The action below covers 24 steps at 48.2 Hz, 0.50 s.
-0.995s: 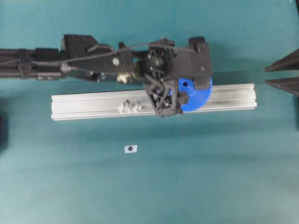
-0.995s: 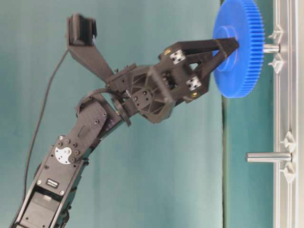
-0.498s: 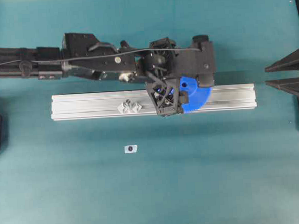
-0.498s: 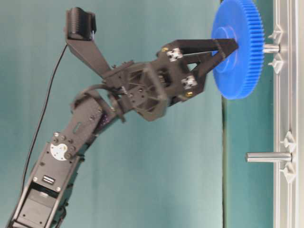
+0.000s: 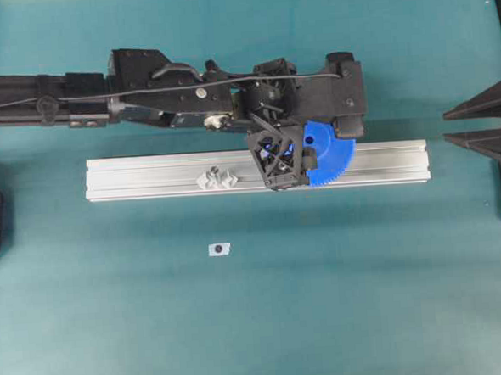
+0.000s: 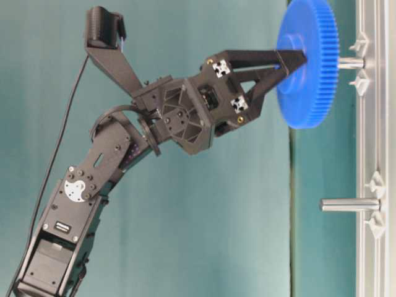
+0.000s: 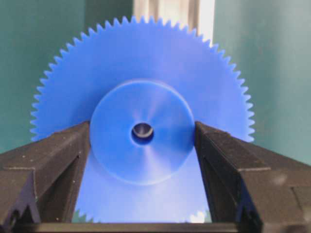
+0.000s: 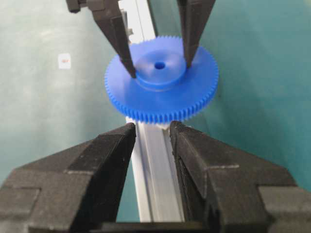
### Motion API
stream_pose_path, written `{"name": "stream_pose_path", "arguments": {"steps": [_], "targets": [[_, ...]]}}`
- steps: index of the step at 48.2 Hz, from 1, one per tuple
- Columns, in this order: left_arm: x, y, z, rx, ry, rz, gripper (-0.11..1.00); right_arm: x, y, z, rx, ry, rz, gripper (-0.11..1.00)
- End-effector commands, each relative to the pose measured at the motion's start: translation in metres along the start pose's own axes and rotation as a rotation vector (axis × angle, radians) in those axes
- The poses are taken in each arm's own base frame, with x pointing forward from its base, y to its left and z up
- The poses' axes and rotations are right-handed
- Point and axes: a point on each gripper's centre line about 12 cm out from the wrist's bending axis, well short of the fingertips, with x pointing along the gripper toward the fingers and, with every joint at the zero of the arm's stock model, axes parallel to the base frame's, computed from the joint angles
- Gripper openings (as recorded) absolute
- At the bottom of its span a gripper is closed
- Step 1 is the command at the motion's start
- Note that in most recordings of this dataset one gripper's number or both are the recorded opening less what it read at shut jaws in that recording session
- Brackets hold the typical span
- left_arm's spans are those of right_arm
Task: Find the location of the shaft and insert the large gear.
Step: 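Align the gear bore with the shaft and lower it onto the shaft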
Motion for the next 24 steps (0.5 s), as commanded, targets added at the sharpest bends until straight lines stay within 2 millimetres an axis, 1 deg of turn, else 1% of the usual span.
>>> {"name": "stream_pose_path", "arguments": {"steps": [1,4,13,24], "targets": [[-0.0119,0.0015,0.0148,-0.004,-0.039,0.006,0.74,0.0003,-0.0001,0.0038,0.008,-0.009,-0.001,0.46],[-0.011,-0.0001,0.0151,-0.005,-0.038,0.003,0.76,0.0007,-0.0004,0.0031,0.009,-0.006,-0.003,0.46],[-0.0049,-0.0048,0.017,-0.006,-0.039,-0.003,0.76,0.0011,-0.0004,0.0017,0.009,-0.009,-0.003,0.46],[-0.0023,-0.0025,0.0225,-0.007,-0.05,0.0,0.77,0.0014,-0.0004,0.0015,0.01,-0.015,-0.002,0.46]]}}
